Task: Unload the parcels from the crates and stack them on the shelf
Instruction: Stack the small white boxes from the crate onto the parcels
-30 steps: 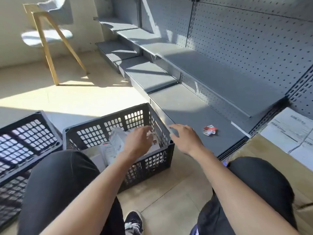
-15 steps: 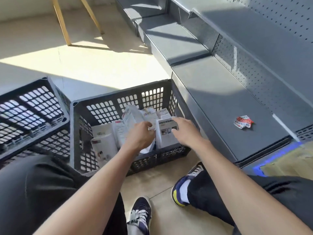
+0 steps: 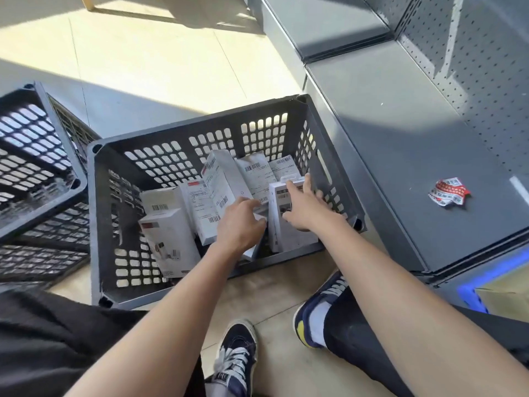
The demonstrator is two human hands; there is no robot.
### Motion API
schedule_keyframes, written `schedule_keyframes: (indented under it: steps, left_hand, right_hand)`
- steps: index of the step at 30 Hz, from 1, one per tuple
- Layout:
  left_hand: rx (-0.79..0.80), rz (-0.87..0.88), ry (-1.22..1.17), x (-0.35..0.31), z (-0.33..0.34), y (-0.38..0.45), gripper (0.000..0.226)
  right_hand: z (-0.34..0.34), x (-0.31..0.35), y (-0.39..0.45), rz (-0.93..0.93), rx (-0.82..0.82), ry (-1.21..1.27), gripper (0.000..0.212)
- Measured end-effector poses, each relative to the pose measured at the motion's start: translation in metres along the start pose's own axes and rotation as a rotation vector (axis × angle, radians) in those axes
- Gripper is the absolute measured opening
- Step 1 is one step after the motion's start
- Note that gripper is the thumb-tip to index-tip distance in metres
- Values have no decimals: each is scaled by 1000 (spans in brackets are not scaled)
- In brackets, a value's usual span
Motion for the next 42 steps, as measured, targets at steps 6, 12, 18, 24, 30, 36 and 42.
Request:
schedule_keyframes:
  steps: [6, 12, 18, 24, 30, 36, 42]
  left_hand:
    - [-23, 44, 63, 3, 12, -7, 41]
    - [-87, -33, -1, 13, 17, -7, 35]
    - [-79, -9, 158, 11, 22, -2, 27]
    - [-70, 12, 236, 7, 23, -1, 38]
    - [-108, 45, 281, 10, 23, 2, 26]
    - [-62, 42, 282, 8, 22, 1, 36]
    - [-62, 36, 228, 10, 20, 1, 32]
  right_hand:
    - [5, -2, 15, 8, -5, 23, 90]
    - [10, -4, 25, 0, -83, 53, 94]
    - [11, -8, 28, 7, -159, 41, 91]
    - [9, -8, 28, -6, -187, 64, 87]
    - [9, -10, 29, -23, -221, 87, 85]
    - [7, -10, 27, -29, -246, 106, 84]
    - [5, -10, 25, -38, -269, 131, 84]
Point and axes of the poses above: each hand's wrist, its own y-axis towards the middle knuckle, its own z-axis out of the palm, x = y × z, the point moved 7 cm from there along y, towards the middle knuckle, and after that the axes turned 11 degrees about x, right-handed, at the moved point
